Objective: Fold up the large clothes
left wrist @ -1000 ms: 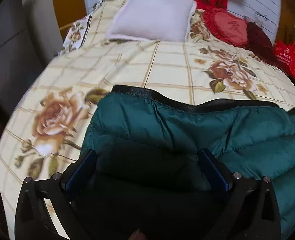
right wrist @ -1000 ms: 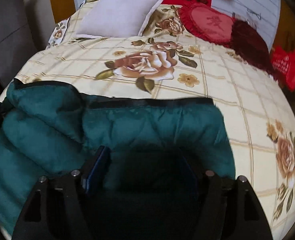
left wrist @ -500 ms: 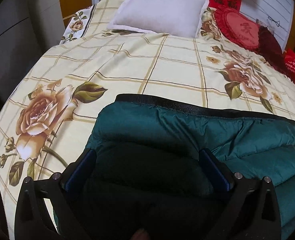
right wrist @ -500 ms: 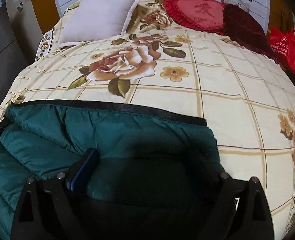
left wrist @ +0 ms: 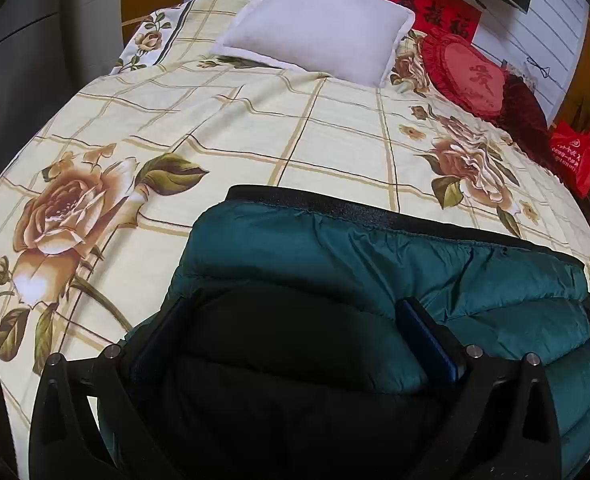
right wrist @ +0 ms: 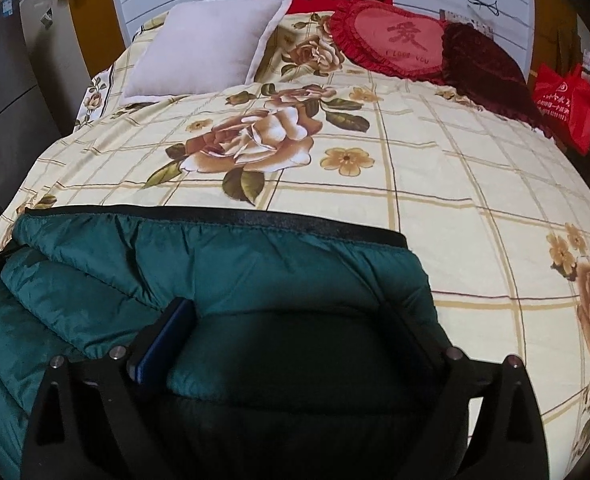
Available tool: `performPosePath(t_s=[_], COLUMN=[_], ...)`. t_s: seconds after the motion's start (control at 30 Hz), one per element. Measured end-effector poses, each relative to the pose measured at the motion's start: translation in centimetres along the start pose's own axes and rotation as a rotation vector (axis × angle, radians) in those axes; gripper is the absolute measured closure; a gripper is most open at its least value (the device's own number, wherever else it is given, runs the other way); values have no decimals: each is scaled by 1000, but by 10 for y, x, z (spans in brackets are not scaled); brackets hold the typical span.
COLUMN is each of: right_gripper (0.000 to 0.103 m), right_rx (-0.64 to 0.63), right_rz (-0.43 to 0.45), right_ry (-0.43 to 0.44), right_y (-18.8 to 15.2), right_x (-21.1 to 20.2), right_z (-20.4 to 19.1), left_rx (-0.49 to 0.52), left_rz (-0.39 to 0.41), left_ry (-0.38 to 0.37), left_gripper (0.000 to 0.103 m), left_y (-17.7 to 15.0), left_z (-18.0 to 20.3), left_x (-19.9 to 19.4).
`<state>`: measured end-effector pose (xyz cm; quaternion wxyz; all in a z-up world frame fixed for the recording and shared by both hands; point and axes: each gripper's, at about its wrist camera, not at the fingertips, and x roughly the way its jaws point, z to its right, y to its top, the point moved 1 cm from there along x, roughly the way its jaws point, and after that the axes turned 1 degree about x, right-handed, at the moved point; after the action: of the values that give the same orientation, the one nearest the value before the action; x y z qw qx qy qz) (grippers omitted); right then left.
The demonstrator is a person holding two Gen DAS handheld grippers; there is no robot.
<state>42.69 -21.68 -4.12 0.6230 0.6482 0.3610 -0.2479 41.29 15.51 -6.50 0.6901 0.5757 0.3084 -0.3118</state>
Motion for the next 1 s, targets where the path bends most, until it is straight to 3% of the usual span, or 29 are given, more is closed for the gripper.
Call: performPosePath(t_s=[0.43, 0.63, 0.77, 0.87, 1.0], right_gripper=[5, 4, 5, 5, 5], right_rx=[6, 1, -18, -30, -26], right_rz=[-23, -41, -79, -4, 112], right_ry=[-1, -14, -84, -117, -90], right_y=[1, 3, 10, 19, 17], right_x=[4, 5, -3, -39, -102], right_z=[1, -1, -7, -11, -11], left_rx=[3, 49, 48, 16, 15], left_rz=[-2, 3, -18, -6, 82], left_ry=[-6, 55, 32, -6, 27], left_gripper=[23, 23, 28, 33, 34], left_y=[0, 0, 4, 8, 10], left_z=[1, 7, 2, -10, -30], left_x=[-2, -2, -6, -30, -82])
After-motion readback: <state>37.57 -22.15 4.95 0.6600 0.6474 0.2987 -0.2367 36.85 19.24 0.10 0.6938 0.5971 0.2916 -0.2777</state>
